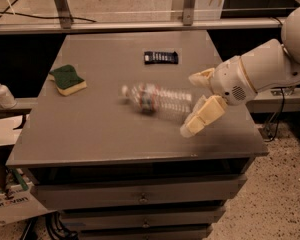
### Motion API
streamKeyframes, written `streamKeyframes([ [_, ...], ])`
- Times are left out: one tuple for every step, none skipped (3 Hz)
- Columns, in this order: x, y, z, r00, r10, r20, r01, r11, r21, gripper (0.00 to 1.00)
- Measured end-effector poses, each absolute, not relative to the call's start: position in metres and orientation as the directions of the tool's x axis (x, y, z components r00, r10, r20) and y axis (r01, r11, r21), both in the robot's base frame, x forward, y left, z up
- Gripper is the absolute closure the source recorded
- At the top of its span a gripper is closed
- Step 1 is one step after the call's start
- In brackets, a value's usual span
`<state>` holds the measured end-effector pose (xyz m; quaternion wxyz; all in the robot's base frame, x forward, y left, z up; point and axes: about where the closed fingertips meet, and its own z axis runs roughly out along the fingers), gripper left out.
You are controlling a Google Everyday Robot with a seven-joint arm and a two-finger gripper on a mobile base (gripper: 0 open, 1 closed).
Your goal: Knock water bottle over
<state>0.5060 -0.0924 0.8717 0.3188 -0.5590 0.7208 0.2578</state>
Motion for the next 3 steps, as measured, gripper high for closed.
streamKeyframes([
  [0.508,-0.085,0.875,-0.141,-0.652,-0.745,-0.974,0.224,-0.011,0.0],
  [0.509,-0.094,0.882,-0.111,-0.662,-0.741,-0.975,0.217,-0.048,0.0],
  [0.517,-0.147,0.905,-0.103,-0.653,-0.751,-0.961,0.26,-0.095,0.0],
])
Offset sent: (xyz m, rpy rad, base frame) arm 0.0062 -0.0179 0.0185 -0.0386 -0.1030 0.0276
